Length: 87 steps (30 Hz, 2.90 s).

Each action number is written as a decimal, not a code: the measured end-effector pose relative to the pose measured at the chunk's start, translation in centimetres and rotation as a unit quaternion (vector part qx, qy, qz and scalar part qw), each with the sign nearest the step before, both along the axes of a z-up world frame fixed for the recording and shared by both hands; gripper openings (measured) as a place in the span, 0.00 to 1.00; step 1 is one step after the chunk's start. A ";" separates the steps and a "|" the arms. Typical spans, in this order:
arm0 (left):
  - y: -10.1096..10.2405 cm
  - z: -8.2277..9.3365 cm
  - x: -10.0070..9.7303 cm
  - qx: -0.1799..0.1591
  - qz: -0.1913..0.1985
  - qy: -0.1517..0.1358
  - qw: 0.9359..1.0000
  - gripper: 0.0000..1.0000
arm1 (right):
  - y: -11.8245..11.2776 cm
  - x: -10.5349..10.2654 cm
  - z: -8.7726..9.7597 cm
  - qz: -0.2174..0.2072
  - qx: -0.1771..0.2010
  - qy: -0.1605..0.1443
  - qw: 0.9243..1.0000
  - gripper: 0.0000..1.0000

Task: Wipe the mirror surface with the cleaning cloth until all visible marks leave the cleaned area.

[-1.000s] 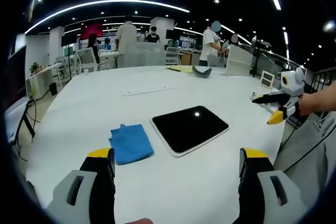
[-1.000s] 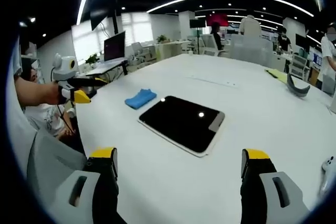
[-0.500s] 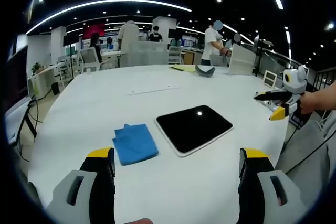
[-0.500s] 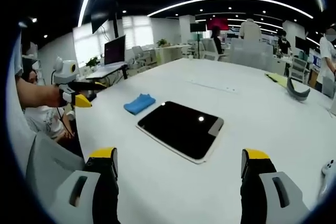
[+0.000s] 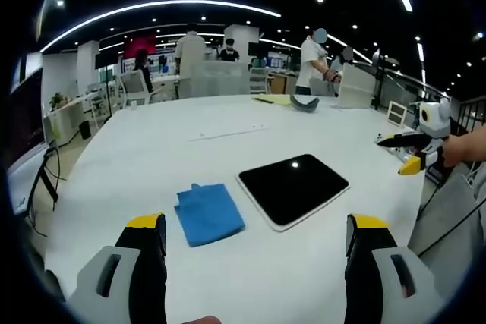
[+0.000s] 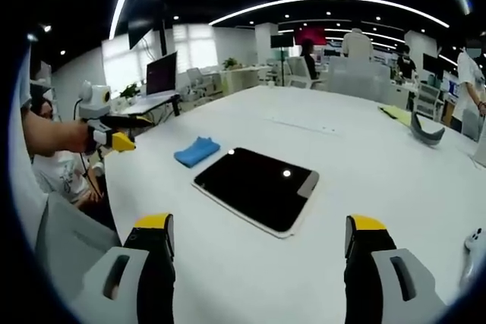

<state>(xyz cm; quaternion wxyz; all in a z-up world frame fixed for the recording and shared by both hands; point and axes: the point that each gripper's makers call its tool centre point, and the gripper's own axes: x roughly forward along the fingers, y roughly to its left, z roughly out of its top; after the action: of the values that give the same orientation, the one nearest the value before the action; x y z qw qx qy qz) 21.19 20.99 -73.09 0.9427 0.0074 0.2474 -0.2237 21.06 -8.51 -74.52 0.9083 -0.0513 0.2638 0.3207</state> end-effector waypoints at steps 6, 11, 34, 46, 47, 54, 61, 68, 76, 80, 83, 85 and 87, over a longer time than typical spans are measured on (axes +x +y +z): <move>0.2 -0.6 1.7 0.007 0.003 -0.005 1.000 0.99 | -0.1 0.4 0.1 -0.003 0.002 0.001 1.000 0.93; 0.2 -1.0 3.2 0.008 0.004 -0.006 1.000 0.90 | -0.1 0.6 0.4 -0.002 0.003 0.000 1.000 0.92; 1.8 -6.2 8.9 0.036 0.017 0.017 0.999 0.57 | 0.3 0.3 0.4 -0.003 0.007 0.010 1.000 0.90; 1.6 -10.3 10.1 0.063 -0.003 0.050 0.997 0.47 | 0.6 0.9 0.2 0.004 -0.002 0.015 1.000 0.91; 1.5 -10.6 10.3 0.060 -0.003 0.051 0.997 0.47 | 0.7 0.9 0.2 0.004 0.000 0.017 1.000 0.91; 1.4 -11.0 10.6 0.056 -0.001 0.049 0.997 0.47 | 0.7 0.8 0.2 -0.001 0.001 0.020 1.000 0.91; 1.5 -11.0 10.6 0.056 -0.004 0.049 0.997 0.47 | 0.3 0.5 -0.3 -0.003 -0.005 0.028 1.000 0.91; 1.6 -11.0 10.7 0.055 0.000 0.049 0.997 0.45 | 0.3 0.5 -0.3 -0.003 -0.006 0.029 1.000 0.90; 1.8 -11.0 10.9 0.052 0.006 0.045 0.998 0.16 | 0.0 0.3 -0.6 -0.005 -0.008 0.032 0.999 0.90; 1.4 -11.1 10.9 0.056 0.002 0.041 0.998 0.11 | -0.1 0.3 -0.8 -0.007 -0.009 0.034 0.999 0.90; 1.3 -11.0 10.9 0.057 0.002 0.040 0.998 0.09 | -0.1 0.4 -0.7 -0.010 -0.004 0.035 0.999 0.89; 1.3 -11.0 10.9 0.058 0.001 0.040 0.997 0.09 | 0.0 0.4 -0.7 -0.009 -0.004 0.034 0.999 0.89; 1.3 -11.1 10.9 0.054 0.004 0.046 0.997 0.08 | 0.0 0.3 -0.8 -0.008 -0.004 0.035 0.999 0.89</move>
<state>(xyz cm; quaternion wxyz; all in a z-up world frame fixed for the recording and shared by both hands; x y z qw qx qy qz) 32.08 22.30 -84.15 0.9295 0.0470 0.3022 -0.2061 21.40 -8.48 -75.30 0.9009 -0.0417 0.2970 0.3138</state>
